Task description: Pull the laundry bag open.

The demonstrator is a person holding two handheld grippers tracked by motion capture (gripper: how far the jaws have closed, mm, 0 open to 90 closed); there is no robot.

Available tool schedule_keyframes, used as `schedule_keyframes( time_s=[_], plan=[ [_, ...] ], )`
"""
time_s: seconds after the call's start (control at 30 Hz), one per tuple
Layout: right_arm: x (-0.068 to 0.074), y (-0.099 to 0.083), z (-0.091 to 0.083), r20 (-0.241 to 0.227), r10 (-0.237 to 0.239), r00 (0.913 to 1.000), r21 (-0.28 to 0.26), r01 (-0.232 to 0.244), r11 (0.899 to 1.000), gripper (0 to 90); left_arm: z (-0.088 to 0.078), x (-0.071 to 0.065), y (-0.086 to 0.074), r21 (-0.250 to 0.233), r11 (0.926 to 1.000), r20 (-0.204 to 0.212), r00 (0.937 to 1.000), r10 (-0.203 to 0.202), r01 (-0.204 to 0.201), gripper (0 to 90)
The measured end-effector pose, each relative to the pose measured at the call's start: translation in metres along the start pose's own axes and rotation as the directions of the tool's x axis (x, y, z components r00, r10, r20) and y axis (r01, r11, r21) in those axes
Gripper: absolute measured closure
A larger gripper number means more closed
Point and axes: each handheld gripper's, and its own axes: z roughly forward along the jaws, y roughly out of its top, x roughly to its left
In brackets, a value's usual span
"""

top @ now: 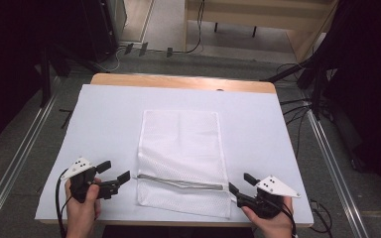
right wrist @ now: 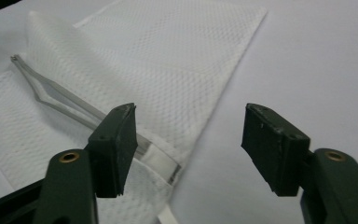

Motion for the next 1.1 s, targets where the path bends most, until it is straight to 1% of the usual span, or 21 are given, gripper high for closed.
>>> schedule_keyframes(
  time_s=[0.03, 0.07, 0.1, 0.13, 0.2, 0.27, 0.33, 0.37, 0.4, 0.47, 0.5, 0.6, 0.63, 0.67, 0.7, 0.8, 0.97, 1.0, 1.03, 1.07, 1.1],
  plan=[
    [-0.010, 0.001, -0.002, -0.009, 0.021, 0.9997, -0.006, -0.021, 1.000, 31.2, -0.002, 0.002, -0.001, -0.009, 0.9999, -0.013, 0.9999, 0.010, -0.010, 9.4],
    [-0.013, 0.002, -0.003, -0.005, 0.026, 0.9996, -0.013, -0.027, 1.000, 30.0, -0.003, 0.003, -0.001, -0.011, 0.9997, -0.014, 0.9997, 0.021, -0.022, 9.4],
    [-0.013, 0.002, -0.003, -0.005, 0.026, 0.9996, -0.013, -0.027, 1.000, 30.0, -0.003, 0.003, -0.001, -0.011, 0.9997, -0.014, 0.9997, 0.021, -0.022, 9.3],
    [-0.018, 0.002, -0.005, -0.006, 0.044, 0.9990, -0.019, -0.045, 0.999, 28.3, -0.004, 0.005, -0.001, -0.014, 0.9994, -0.024, 0.9993, 0.030, -0.030, 9.3],
    [-0.030, 0.003, -0.010, 0.005, 0.067, 0.9977, -0.037, -0.067, 0.997, 26.0, -0.005, 0.009, -0.002, -0.011, 0.9985, -0.038, 0.9979, 0.053, -0.053, 8.8],
    [-0.040, 0.004, -0.015, 0.029, 0.077, 0.9966, -0.045, -0.076, 0.996, 24.6, -0.007, 0.015, -0.003, -0.021, 0.9980, -0.038, 0.9975, 0.059, -0.060, 6.9],
    [-0.053, 0.003, -0.021, 0.055, 0.103, 0.9932, -0.059, -0.099, 0.993, 23.1, -0.009, 0.023, -0.004, -0.033, 0.9981, -0.034, 0.9981, 0.051, -0.052, 1.6],
    [-0.053, 0.003, -0.021, 0.055, 0.103, 0.9932, -0.059, -0.099, 0.993, 23.1, -0.009, 0.023, -0.004, -0.033, 0.9981, -0.034, 0.9981, 0.051, -0.052, 1.5],
    [-0.061, 0.002, -0.023, 0.070, 0.106, 0.9919, -0.063, -0.102, 0.993, 22.2, -0.010, 0.025, -0.004, -0.037, 0.9981, -0.038, 0.9981, 0.048, -0.050, 1.5],
    [-0.064, 0.002, -0.025, 0.078, 0.110, 0.9908, -0.064, -0.105, 0.992, 21.9, -0.011, 0.028, -0.004, -0.042, 0.9982, -0.044, 0.9982, 0.040, -0.042, 1.5],
    [-0.071, 0.001, -0.026, 0.094, 0.113, 0.9892, -0.064, -0.107, 0.992, 21.2, -0.012, 0.030, -0.004, -0.040, 0.9984, -0.049, 0.9980, 0.039, -0.041, 1.2],
    [-0.077, 0.000, -0.028, 0.109, 0.118, 0.9871, -0.061, -0.112, 0.992, 21.0, -0.014, 0.034, -0.004, -0.039, 0.9984, -0.066, 0.9970, 0.040, -0.042, 0.0],
    [-0.084, -0.002, -0.030, 0.132, 0.115, 0.9846, -0.059, -0.108, 0.992, 20.7, -0.015, 0.035, -0.004, -0.040, 0.9983, -0.072, 0.9966, 0.039, -0.042, 0.0],
    [-0.088, -0.003, -0.031, 0.139, 0.120, 0.9830, -0.058, -0.112, 0.992, 20.7, -0.016, 0.036, -0.004, -0.038, 0.9984, -0.077, 0.9963, 0.039, -0.042, 0.0],
    [-0.088, -0.003, -0.031, 0.139, 0.120, 0.9830, -0.058, -0.112, 0.992, 20.7, -0.017, 0.038, -0.004, -0.038, 0.9984, -0.082, 0.9958, 0.039, -0.042, 0.0],
    [-0.100, -0.007, -0.034, 0.166, 0.145, 0.9754, -0.058, -0.137, 0.989, 20.7, -0.020, 0.042, -0.004, -0.039, 0.9983, -0.101, 0.9941, 0.040, -0.044, 0.0],
    [-0.104, -0.009, -0.034, 0.179, 0.154, 0.9718, -0.058, -0.146, 0.988, 20.7, -0.021, 0.044, -0.004, -0.042, 0.9979, -0.114, 0.9926, 0.043, -0.048, 0.0],
    [-0.104, -0.009, -0.034, 0.183, 0.154, 0.9710, -0.058, -0.146, 0.988, 20.8, -0.019, 0.044, -0.005, -0.037, 0.9973, -0.137, 0.9889, 0.058, -0.064, 0.0],
    [-0.105, -0.010, -0.034, 0.184, 0.152, 0.9712, -0.058, -0.144, 0.988, 20.7, -0.018, 0.044, -0.005, -0.035, 0.9965, -0.148, 0.9865, 0.070, -0.076, 0.0],
    [-0.105, -0.010, -0.034, 0.184, 0.152, 0.9712, -0.058, -0.144, 0.988, 20.7, -0.018, 0.044, -0.005, -0.035, 0.9965, -0.148, 0.9865, 0.070, -0.076, 0.0],
    [-0.105, -0.010, -0.033, 0.186, 0.150, 0.9711, -0.053, -0.142, 0.988, 20.7, -0.016, 0.045, -0.006, -0.027, 0.9956, -0.161, 0.9835, 0.084, -0.089, 0.0]
  ],
)
